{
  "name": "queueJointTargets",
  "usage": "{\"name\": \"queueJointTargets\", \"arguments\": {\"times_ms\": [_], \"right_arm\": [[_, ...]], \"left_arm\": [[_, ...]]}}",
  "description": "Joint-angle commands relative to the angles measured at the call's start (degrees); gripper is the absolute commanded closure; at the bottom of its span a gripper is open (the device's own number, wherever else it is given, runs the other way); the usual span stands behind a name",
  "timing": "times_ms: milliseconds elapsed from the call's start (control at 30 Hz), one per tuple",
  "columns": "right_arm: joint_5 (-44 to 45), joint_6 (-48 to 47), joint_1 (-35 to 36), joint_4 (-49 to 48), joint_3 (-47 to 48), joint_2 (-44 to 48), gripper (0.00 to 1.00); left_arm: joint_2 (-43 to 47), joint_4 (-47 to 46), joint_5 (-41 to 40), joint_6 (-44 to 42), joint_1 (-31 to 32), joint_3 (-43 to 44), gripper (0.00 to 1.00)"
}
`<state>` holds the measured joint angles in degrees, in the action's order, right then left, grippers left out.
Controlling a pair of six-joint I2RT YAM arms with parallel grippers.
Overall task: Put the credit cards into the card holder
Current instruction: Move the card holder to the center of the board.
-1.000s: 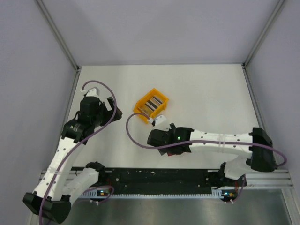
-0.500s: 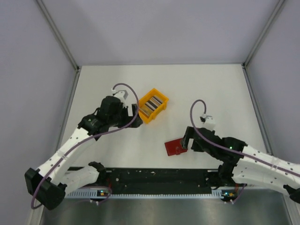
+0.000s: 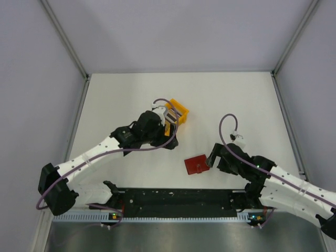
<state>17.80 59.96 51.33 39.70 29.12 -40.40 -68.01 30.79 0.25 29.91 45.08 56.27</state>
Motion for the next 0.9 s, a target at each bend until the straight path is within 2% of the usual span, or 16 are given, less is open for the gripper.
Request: {"name": "queueJointTargets", "arguments": {"times_ms": [0, 67, 133, 200, 367, 633, 867], "right_arm": [[-1.98, 6.91, -0.53, -1.73, -2.83, 1.2, 0.08], [-2.59, 8.85, -0.53, -2.96, -4.77, 2.08, 0.15], [-3.38, 9.12, -0.44, -4.89, -6.53, 2.35, 0.22], [-5.14, 8.59, -0.44, -7.26, -7.5, 1.3, 0.24], [-5.76, 5.0, -0.53, -10.17, -4.88, -6.86, 0.28], [-6.55, -5.46, -1.32, -14.64, 3.56, -21.46, 0.46], [-14.01, -12.23, -1.85, -22.99, 4.28, -28.14, 0.52]], "left_arm": [[-1.69, -5.12, 3.79, -2.05, 0.97, 1.56, 0.02], [-1.95, -5.65, 5.1, -3.01, 1.5, 0.77, 0.03], [-1.78, -6.52, 6.51, -3.54, 1.94, -0.54, 0.09], [-1.34, -7.75, 7.48, -3.89, 2.12, -2.03, 0.12], [-1.78, -11.0, 9.68, -3.81, 2.29, -5.55, 0.13], [-6.96, -13.82, 11.0, -3.46, 2.47, -6.17, 0.16], [-9.07, -15.31, 9.33, -0.82, 2.56, -8.98, 0.14]]}}
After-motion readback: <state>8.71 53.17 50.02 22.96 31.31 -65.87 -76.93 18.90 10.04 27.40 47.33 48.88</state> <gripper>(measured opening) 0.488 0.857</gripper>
